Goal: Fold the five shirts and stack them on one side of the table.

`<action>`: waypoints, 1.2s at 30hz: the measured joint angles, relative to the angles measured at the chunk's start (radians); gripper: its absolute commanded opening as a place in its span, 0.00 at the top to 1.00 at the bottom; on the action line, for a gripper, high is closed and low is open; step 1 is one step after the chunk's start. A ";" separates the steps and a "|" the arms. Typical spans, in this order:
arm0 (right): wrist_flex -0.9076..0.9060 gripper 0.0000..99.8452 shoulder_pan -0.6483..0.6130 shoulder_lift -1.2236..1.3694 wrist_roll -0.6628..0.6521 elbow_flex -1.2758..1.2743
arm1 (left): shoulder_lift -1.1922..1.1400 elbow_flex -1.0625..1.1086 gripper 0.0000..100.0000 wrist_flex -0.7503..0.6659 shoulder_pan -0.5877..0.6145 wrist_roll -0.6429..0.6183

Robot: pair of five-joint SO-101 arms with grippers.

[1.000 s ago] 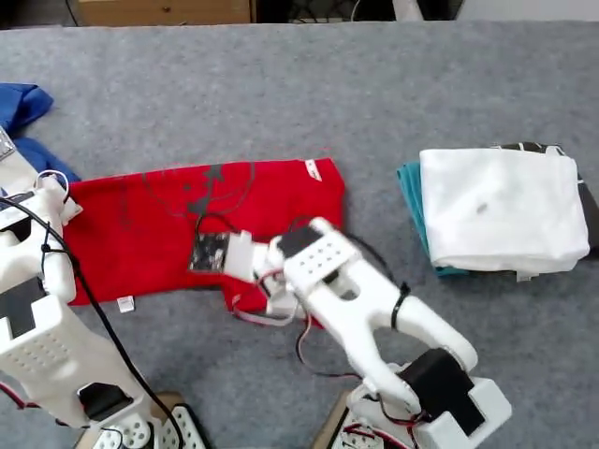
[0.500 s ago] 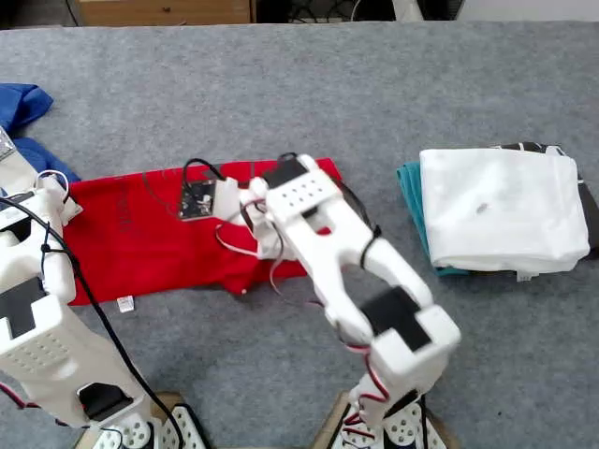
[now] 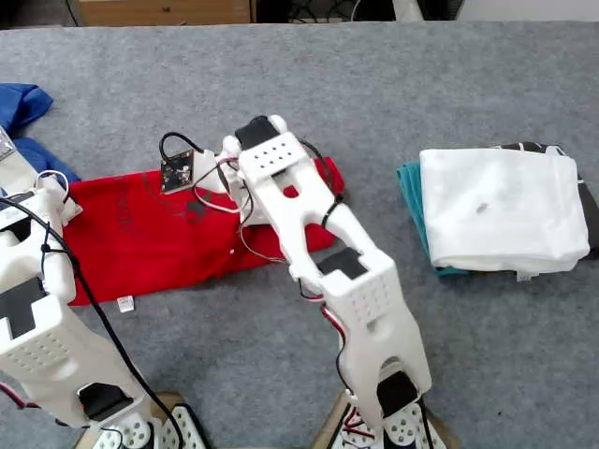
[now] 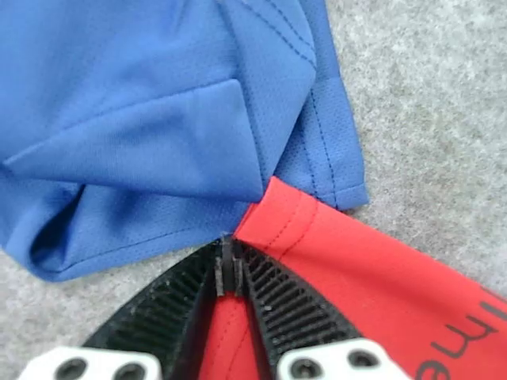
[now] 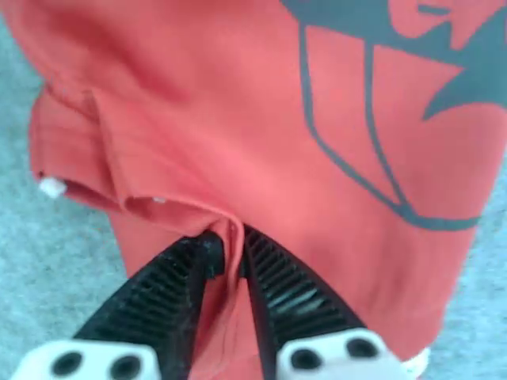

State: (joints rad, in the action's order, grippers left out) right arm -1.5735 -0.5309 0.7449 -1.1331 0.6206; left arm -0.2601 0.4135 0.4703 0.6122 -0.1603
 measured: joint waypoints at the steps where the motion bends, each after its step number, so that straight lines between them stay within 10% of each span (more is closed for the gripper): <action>1: -0.028 0.98 0.000 0.017 -0.005 0.044 | 0.000 0.000 0.97 0.000 0.000 0.000; 10: -0.126 0.83 0.006 0.138 -0.008 0.310 | 0.000 0.000 0.97 0.003 0.000 0.000; 23: -0.175 0.98 0.123 0.153 0.364 0.557 | 0.000 0.000 0.97 0.003 0.000 0.000; 36: -0.034 0.99 0.153 -0.078 0.399 -0.071 | -0.005 -0.017 0.97 0.009 0.000 0.000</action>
State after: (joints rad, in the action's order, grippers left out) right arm -1.6072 -0.3775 0.6667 -0.7342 0.5501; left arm -0.2647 0.3966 0.4795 0.6122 -0.1603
